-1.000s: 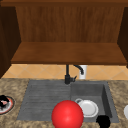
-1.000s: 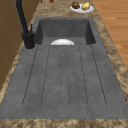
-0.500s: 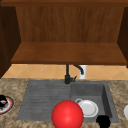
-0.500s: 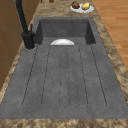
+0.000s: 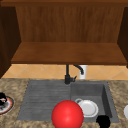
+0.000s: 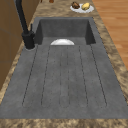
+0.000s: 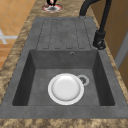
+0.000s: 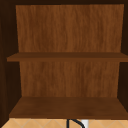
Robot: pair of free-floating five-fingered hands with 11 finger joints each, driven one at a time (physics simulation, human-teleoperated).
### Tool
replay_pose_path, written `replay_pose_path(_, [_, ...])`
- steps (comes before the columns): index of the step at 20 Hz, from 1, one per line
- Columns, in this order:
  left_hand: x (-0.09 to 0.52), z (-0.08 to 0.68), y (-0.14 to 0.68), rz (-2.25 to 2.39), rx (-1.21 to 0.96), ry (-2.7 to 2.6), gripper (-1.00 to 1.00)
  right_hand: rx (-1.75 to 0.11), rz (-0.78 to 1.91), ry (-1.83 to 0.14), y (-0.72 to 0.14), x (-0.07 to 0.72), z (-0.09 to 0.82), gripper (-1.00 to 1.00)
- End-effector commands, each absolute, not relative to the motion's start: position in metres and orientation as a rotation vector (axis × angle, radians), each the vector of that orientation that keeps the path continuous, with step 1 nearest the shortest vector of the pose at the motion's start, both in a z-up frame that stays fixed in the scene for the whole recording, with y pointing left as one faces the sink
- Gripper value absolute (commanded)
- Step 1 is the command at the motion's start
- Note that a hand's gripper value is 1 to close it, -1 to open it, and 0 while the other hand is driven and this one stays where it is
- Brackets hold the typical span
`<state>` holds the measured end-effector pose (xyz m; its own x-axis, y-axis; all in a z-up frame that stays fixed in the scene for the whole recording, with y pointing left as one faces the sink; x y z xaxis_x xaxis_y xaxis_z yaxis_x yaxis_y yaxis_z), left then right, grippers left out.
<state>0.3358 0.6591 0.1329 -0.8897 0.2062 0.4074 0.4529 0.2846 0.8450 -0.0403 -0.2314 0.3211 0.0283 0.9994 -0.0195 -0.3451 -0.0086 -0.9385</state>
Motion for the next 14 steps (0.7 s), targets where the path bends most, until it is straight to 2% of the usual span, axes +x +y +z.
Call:
replay_pose_path(1, [0.340,0.154,0.650,-1.671,-0.715,-2.326,1.00,-0.971,1.343,-0.918,-0.231,-0.040,0.321,0.00])
replay_pose_path(14, [0.327,0.216,0.600,-1.682,-0.715,-2.323,1.00,-0.971,1.343,-0.918,-0.231,-0.040,0.321,0.00])
